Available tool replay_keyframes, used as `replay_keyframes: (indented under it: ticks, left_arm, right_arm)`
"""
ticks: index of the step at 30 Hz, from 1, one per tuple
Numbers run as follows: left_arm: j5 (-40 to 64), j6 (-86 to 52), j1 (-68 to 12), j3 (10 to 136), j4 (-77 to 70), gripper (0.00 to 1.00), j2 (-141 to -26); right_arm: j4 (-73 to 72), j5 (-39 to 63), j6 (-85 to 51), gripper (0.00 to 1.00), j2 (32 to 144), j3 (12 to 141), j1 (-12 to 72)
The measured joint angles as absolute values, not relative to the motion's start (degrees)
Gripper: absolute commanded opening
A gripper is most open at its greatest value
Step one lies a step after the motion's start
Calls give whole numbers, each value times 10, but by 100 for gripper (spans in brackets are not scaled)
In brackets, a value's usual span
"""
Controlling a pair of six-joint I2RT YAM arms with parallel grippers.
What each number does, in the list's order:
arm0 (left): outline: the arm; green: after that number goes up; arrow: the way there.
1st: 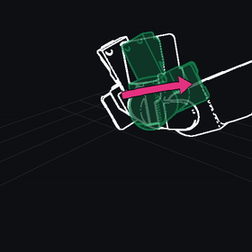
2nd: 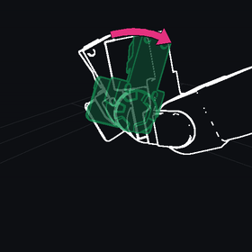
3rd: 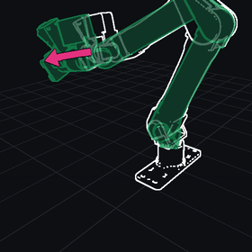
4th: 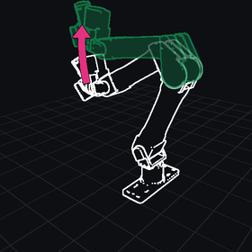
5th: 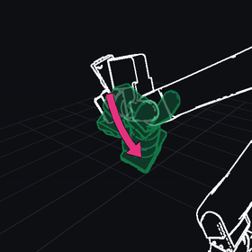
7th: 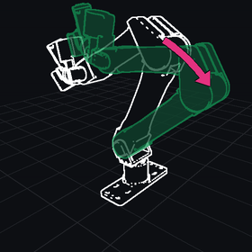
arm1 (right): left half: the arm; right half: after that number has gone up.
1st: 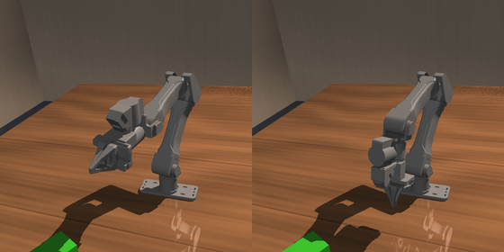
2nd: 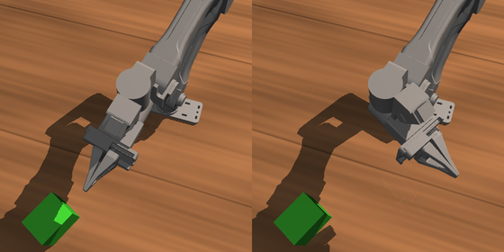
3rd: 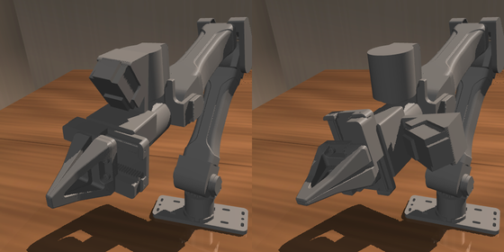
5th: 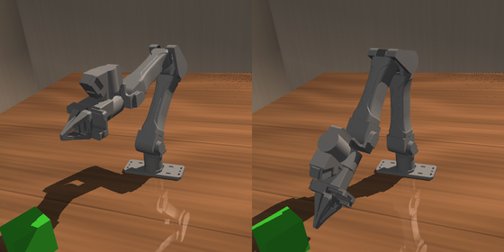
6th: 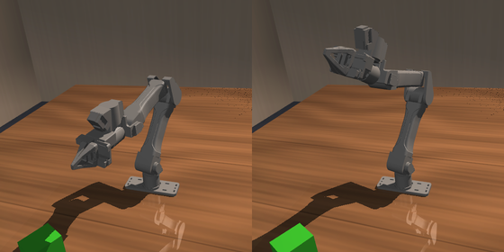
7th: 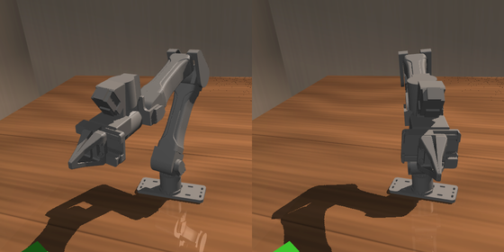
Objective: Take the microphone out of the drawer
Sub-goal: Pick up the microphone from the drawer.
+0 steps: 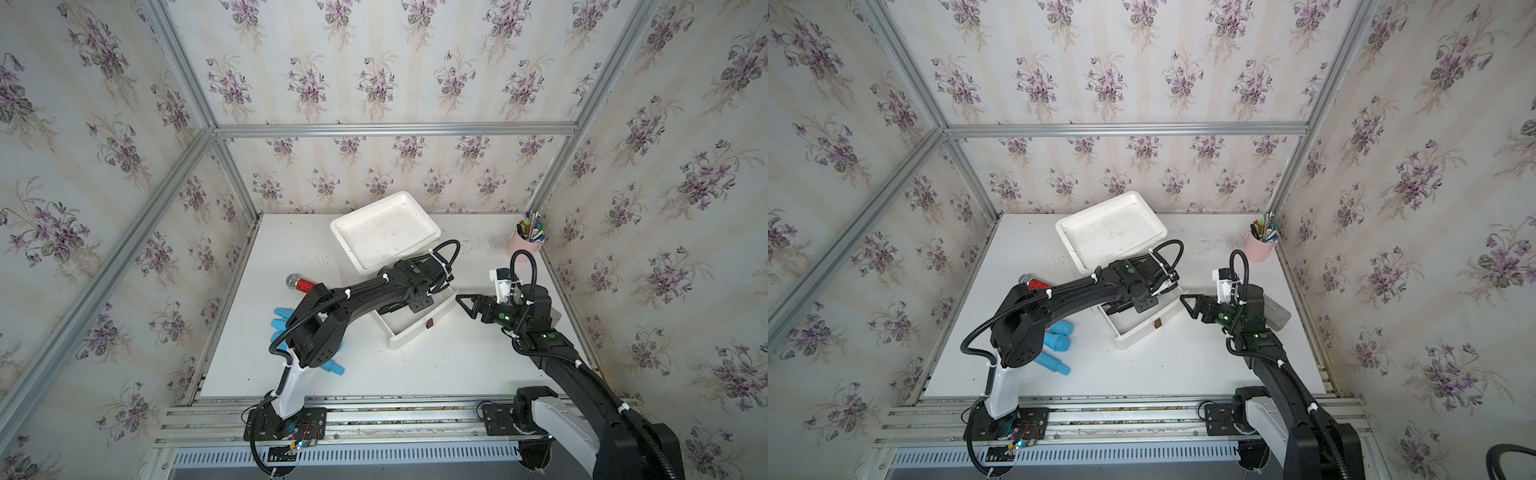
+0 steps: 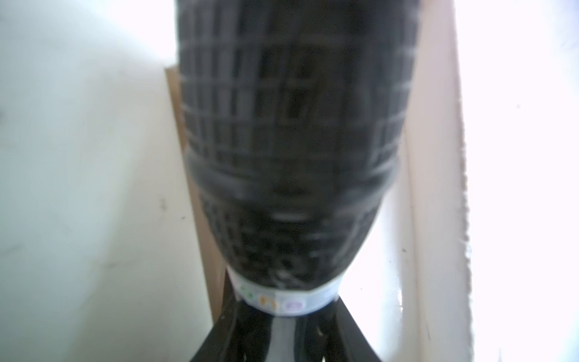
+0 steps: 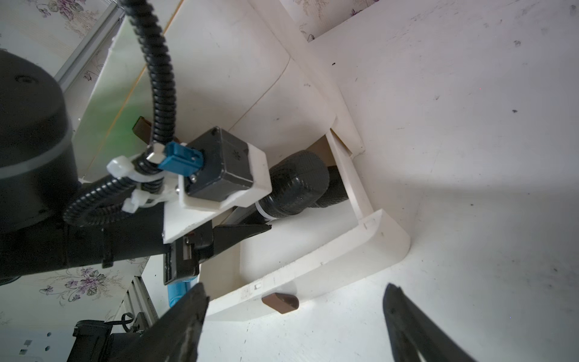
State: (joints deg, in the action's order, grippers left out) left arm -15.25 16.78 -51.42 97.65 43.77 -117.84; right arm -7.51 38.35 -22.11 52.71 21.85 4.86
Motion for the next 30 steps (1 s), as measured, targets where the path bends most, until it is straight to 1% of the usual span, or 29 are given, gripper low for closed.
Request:
replay_keyframes:
  ticks: [5,7,13,25,30]
  left_arm:
    - [-152,168,-514,976,443,12,-1150]
    - [-148,168,-514,975,442,8,-1138]
    - [-134,167,-514,971,446,2,-1105]
    - [-97,146,-521,914,489,1,-1022]
    - [-73,115,-525,858,509,0,-966]
  right_arm:
    - [-75,374,-225,86,517,220,47]
    - [-74,365,-228,86,514,220,42]
    - [-74,347,-254,86,504,215,5]
    - [-79,354,-265,86,513,227,-7]
    - [-80,356,-265,86,522,230,-7]
